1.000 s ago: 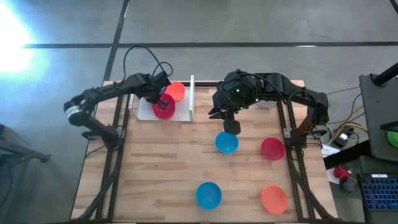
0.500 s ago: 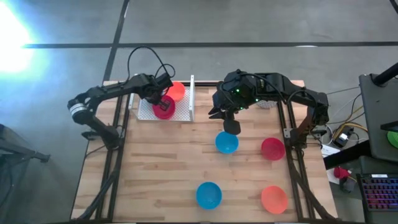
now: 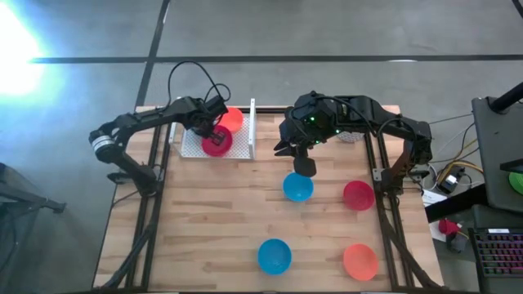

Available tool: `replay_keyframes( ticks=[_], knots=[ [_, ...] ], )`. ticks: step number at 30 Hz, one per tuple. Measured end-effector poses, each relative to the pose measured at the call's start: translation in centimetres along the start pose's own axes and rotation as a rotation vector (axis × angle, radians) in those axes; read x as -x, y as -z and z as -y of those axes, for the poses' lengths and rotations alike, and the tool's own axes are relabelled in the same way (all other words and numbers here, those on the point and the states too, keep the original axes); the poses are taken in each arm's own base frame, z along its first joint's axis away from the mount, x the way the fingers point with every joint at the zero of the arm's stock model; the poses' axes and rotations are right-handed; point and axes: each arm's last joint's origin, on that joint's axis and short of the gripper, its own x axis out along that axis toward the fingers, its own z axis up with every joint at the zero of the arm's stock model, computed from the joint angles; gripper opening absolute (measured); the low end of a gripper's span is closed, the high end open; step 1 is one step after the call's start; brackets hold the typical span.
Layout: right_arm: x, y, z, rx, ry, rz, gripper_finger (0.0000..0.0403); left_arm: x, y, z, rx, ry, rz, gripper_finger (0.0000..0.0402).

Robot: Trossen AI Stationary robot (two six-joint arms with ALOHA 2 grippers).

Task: Pick & Place Mini bowls
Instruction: Stack the left red bowl on the red bowl on the shelf

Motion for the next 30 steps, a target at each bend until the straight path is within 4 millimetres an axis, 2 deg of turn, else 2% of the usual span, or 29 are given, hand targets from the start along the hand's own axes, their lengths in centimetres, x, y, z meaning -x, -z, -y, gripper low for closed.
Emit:
replay_keyframes(
  ticks=[9,17,23,30],
  knots=[
    [0.0,0.0,0.0,0.000,0.000,0.001,0.0063,0.0,-0.1,0.0,0.001,0.003,0.007,0.0002],
    [0.0,0.0,0.0,0.000,0.000,0.001,0.0063,0.0,-0.1,0.0,-0.007,0.003,0.007,0.0055],
    [0.0,0.0,0.0,0.000,0.000,0.001,0.0063,0.1,-0.1,0.0,-0.001,0.004,0.008,0.0066],
    [0.0,0.0,0.0,0.001,0.000,0.003,0.0063,1.5,-0.4,-0.3,0.013,0.020,0.052,0.0066]
  ],
)
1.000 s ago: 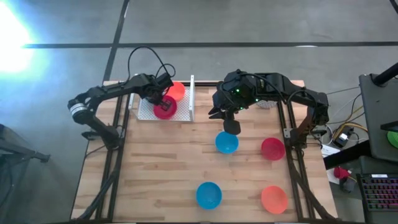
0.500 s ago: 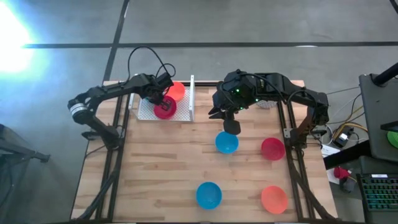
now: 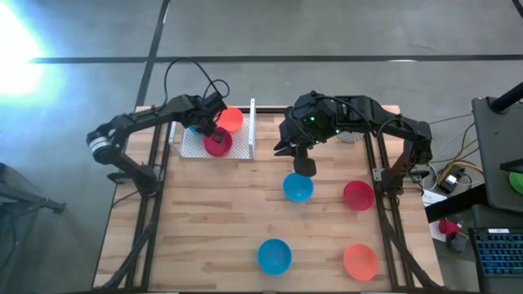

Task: Pick & Place Mini bowls
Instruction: Stack the left red bowl on the red bowl on the shelf, then stack the top blue bowl on the blue bowl on the shelf

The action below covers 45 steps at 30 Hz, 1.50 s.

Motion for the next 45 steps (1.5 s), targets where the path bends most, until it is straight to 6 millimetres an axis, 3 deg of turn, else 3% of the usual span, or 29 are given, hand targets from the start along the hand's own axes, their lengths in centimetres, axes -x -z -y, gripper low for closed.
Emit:
replay_keyframes(
  ticks=[7,19,25,29,33,40,45],
  knots=[
    [0.0,0.0,0.0,-0.001,0.000,0.000,0.0063,-0.4,0.8,-0.1,-0.012,-0.016,-0.052,0.0008],
    [0.0,-0.1,0.0,0.004,0.002,0.011,0.0063,-2.5,2.2,0.0,-0.010,-0.015,-0.098,0.0000],
    [0.1,-0.1,0.0,0.004,0.002,0.013,0.0063,-2.2,2.3,-0.1,-0.013,-0.014,-0.090,0.0000],
    [0.2,-0.1,0.0,-0.026,0.002,0.013,0.0063,0.0,1.9,-0.2,-0.007,0.015,-0.013,0.0000],
    [0.5,0.3,0.0,-0.077,0.004,-0.016,0.0063,3.4,2.3,-0.1,-0.026,0.076,0.106,0.0000],
    [0.2,1.3,0.1,-0.164,0.006,-0.120,0.0063,9.1,5.7,0.4,-0.123,0.227,0.298,0.0000],
    [-1.8,3.2,0.5,-0.253,0.017,-0.259,0.0063,12.2,8.2,1.2,-0.212,0.338,0.433,0.0000]
  ],
)
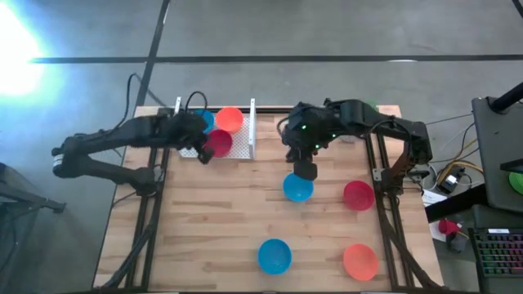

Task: Pick & Place Mini bowls
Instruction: Stack the top blue bowl on the blue bowl on the shelf

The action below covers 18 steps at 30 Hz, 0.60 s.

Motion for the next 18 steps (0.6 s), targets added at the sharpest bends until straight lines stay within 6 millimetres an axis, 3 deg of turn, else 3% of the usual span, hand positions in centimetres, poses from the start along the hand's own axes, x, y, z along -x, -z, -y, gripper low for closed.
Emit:
replay_keyframes(
  ticks=[8,18],
  knots=[
    [-4.3,2.3,1.2,-0.127,0.036,-0.192,0.0063,3.0,1.2,2.6,-0.101,0.131,0.121,0.0000],
    [-9.5,6.5,3.0,-0.225,0.149,-0.420,0.0063,3.6,1.4,4.0,-0.134,0.193,0.156,0.0000]
  ],
)
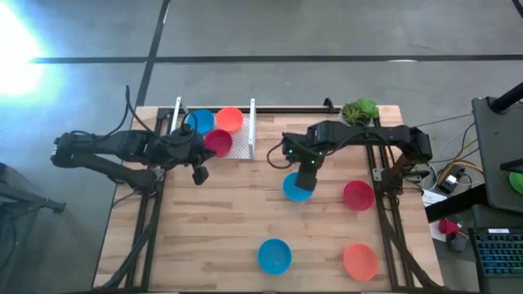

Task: Pick & Place Mini bowls
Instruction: Stack the top blue bowl on the blue bowl on the shelf

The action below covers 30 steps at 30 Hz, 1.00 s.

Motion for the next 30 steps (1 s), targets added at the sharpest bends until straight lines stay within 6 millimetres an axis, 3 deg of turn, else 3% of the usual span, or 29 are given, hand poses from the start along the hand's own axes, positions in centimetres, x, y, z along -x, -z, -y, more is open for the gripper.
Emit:
replay_keyframes(
  ticks=[13,30],
  knots=[
    [-4.2,0.8,2.3,-0.280,0.140,-0.051,0.0064,0.0,-0.5,0.2,0.022,0.018,0.045,0.0000],
    [-9.5,1.6,3.6,-0.305,0.064,-0.016,0.0109,0.0,-0.7,0.3,0.055,0.036,0.067,0.0000]
  ],
)
